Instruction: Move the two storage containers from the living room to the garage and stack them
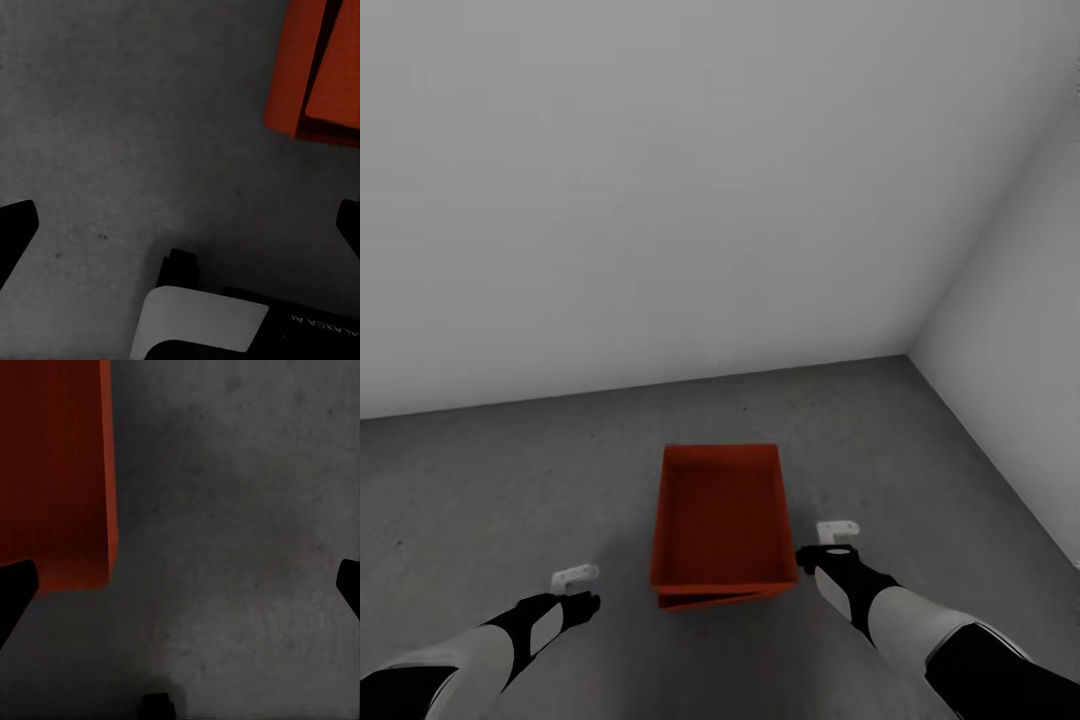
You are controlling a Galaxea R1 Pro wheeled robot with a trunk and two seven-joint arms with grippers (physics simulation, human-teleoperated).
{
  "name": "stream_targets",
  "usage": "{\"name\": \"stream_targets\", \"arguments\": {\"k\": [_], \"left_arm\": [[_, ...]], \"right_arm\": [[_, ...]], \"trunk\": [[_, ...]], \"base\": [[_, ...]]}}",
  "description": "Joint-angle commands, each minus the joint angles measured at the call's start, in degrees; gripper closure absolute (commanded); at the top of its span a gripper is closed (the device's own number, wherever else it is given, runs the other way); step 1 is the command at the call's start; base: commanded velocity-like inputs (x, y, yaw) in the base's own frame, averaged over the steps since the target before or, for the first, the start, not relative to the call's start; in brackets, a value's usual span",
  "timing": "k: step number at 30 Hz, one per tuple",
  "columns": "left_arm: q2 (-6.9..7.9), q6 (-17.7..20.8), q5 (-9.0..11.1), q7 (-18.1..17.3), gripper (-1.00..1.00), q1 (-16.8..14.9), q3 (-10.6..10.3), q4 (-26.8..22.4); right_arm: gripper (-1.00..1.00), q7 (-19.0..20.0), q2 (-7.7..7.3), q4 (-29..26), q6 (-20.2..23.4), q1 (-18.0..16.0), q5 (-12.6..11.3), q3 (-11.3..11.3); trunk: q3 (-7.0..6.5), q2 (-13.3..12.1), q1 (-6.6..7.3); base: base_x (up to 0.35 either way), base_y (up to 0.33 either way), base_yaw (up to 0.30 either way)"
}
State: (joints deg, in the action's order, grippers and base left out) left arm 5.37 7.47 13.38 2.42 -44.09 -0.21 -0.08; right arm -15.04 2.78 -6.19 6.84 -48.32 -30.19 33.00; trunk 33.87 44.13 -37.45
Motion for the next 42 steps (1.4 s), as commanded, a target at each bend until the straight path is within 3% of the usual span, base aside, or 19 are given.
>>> {"name": "stream_targets", "arguments": {"k": [1, 11, 42], "left_arm": [[0.00, 0.2, 0.4, 0.1, -1.00, 0.0, -0.1, 0.0], [0.05, 0.0, 0.4, 0.2, -1.00, 0.0, -0.1, 0.0], [0.21, -0.6, 0.4, 0.6, -1.00, 0.5, -0.1, 0.0]], "right_arm": [[-1.00, -0.3, -0.03, -0.1, 0.4, 0.0, -0.3, 0.5], [-1.00, -0.3, 0.10, -0.1, 0.4, 0.0, -0.3, 0.5], [-1.00, 0.3, 0.47, -0.2, 0.3, 0.0, -0.3, 0.6]], "trunk": [[0.05, 0.0, 0.03], [0.05, 0.0, 0.03], [0.05, 0.0, 0.03]], "base": [[-0.341, 0.000, 0.000], [-0.273, 0.000, 0.000], [-0.006, 0.000, 0.000]]}}
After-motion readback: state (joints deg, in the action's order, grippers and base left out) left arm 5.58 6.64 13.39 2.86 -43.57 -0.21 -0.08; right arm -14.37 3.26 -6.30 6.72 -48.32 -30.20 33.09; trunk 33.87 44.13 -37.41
